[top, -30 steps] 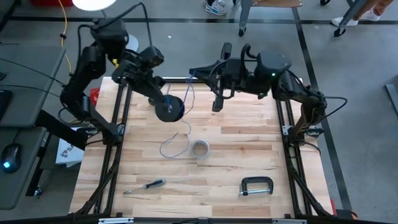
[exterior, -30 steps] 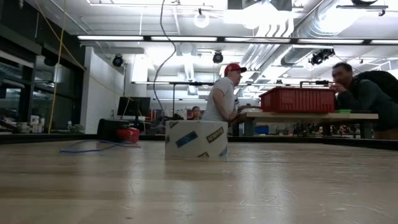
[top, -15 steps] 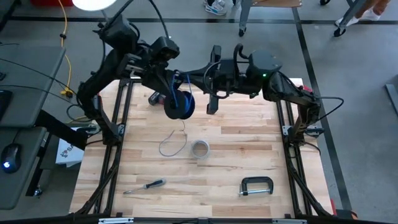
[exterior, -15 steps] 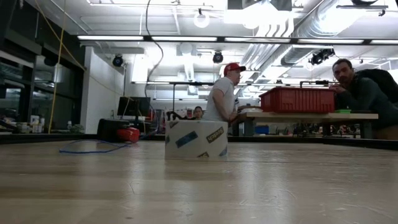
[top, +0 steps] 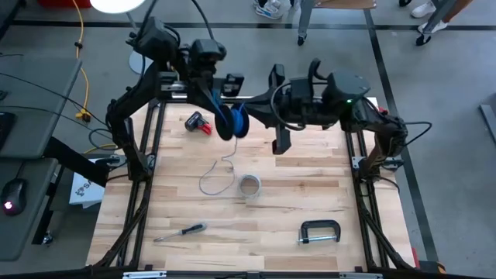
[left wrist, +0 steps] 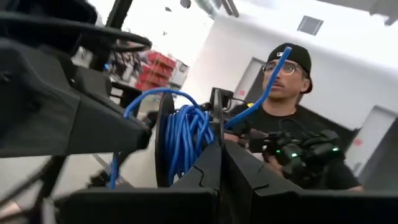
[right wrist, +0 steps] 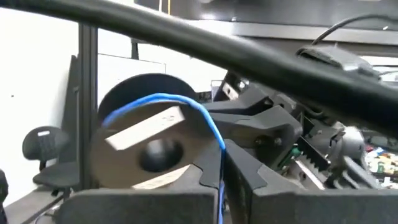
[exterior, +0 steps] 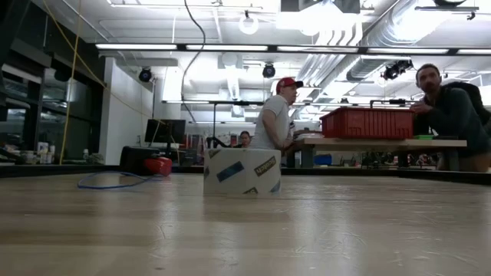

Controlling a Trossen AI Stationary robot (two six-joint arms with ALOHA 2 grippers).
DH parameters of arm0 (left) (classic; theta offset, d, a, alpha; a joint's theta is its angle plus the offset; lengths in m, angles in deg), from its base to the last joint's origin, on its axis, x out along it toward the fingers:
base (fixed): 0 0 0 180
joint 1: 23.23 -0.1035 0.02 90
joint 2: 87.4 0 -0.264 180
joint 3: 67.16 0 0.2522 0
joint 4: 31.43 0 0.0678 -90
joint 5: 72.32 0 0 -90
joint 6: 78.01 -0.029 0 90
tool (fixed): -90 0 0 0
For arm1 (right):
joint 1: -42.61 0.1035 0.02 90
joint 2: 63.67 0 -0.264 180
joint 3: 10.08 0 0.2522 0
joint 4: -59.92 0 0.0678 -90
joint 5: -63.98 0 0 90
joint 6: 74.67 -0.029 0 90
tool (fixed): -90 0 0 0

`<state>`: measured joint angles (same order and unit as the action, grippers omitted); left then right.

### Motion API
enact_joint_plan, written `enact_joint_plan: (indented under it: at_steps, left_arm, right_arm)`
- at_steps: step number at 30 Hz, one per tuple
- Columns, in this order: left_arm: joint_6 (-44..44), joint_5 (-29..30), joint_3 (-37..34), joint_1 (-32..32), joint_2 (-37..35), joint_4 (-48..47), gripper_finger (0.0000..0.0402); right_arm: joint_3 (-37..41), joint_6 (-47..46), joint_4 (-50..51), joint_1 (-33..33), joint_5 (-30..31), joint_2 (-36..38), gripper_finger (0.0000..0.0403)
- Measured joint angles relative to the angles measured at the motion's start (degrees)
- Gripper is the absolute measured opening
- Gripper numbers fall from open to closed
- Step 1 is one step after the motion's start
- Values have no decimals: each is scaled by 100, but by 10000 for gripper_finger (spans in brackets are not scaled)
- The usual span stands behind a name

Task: Coil cords
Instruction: Coil the blue wire on the spool

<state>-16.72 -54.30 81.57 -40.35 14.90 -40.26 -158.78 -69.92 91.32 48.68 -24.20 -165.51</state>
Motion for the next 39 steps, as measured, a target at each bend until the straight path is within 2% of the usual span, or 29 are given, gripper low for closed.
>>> enact_joint_plan:
  at_steps: [5,9,13,17,21,27,39]
  left_arm:
    - [-98,110,2,-50,53,240,0]
    - [20,131,2,148,121,235,0]
    - [209,136,0,231,146,180,0]
    - [-129,287,0,216,138,466,0]
    - [-496,568,0,224,137,916,0]
    - [-871,624,0,211,135,958,0]
    - [-1620,833,-8,-507,-165,1180,0]
  right_arm:
    - [0,-142,-22,-21,140,20,0]
    - [0,-408,-82,-179,145,-41,0]
    - [0,-799,-73,-299,-220,-55,0]
    - [-2,-1140,-7,-305,-548,-97,0]
    - [0,-1384,61,-263,-558,-237,0]
    - [0,-1387,48,-213,-380,-288,0]
    - [-15,-1544,232,-242,-329,-295,0]
